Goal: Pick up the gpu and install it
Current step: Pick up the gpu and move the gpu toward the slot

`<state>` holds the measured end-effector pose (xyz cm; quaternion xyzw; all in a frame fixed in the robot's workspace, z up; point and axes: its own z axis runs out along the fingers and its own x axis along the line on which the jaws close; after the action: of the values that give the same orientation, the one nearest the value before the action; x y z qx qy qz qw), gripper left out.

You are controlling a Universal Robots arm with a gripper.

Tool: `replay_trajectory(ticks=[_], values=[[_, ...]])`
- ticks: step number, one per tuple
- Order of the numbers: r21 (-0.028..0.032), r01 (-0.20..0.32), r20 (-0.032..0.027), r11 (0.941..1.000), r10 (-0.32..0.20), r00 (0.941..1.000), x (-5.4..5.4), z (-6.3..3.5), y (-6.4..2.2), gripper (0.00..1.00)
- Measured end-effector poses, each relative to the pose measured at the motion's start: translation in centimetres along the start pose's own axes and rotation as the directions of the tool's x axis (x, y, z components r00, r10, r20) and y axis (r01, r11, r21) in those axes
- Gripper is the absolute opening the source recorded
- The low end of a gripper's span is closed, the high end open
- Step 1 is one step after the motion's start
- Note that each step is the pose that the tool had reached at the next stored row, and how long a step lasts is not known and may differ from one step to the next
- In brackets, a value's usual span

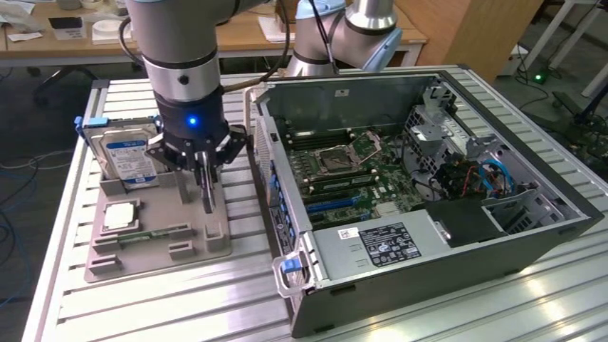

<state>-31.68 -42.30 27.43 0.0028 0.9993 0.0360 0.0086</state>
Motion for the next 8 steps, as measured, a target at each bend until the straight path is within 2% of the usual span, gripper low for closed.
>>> replay_trajectory(ticks=[8], values=[[-0.0012,0.000,-0.0003,1.0000,0.000,1.0000,0.00,-0.08,0.00,0.29]])
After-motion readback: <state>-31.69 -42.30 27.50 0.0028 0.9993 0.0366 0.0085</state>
